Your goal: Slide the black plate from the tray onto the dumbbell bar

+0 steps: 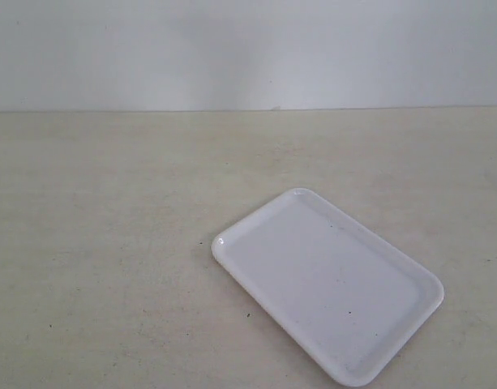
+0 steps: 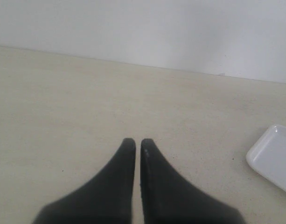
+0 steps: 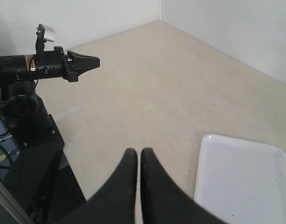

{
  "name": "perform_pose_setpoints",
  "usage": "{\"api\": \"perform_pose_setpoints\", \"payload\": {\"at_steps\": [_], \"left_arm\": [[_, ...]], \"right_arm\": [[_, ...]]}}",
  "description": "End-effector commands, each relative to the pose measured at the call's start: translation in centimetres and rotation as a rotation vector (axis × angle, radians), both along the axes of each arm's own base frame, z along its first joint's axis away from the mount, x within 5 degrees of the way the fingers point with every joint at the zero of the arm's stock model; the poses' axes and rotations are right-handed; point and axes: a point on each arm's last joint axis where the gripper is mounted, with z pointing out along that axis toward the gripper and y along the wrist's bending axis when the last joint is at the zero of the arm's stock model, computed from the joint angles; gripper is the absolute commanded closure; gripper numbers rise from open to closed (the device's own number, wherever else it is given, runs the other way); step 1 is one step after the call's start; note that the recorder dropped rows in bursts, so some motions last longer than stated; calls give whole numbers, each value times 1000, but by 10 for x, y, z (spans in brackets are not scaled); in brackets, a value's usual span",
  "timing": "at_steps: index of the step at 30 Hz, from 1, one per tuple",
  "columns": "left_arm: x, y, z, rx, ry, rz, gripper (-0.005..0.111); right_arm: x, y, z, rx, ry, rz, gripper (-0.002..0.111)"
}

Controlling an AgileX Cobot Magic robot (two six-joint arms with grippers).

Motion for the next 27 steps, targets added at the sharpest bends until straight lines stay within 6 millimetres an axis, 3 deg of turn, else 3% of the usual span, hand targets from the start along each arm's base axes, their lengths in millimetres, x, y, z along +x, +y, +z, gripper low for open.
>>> {"api": "perform_pose_setpoints", "payload": {"at_steps": [1, 27], "left_arm": [[0, 0, 0, -3, -10, 1, 102], [0, 0, 0, 0, -10, 0, 102]], "right_arm": [[0, 0, -1, 10, 2, -2, 108], [4, 2, 0, 39, -29, -13, 108]]}}
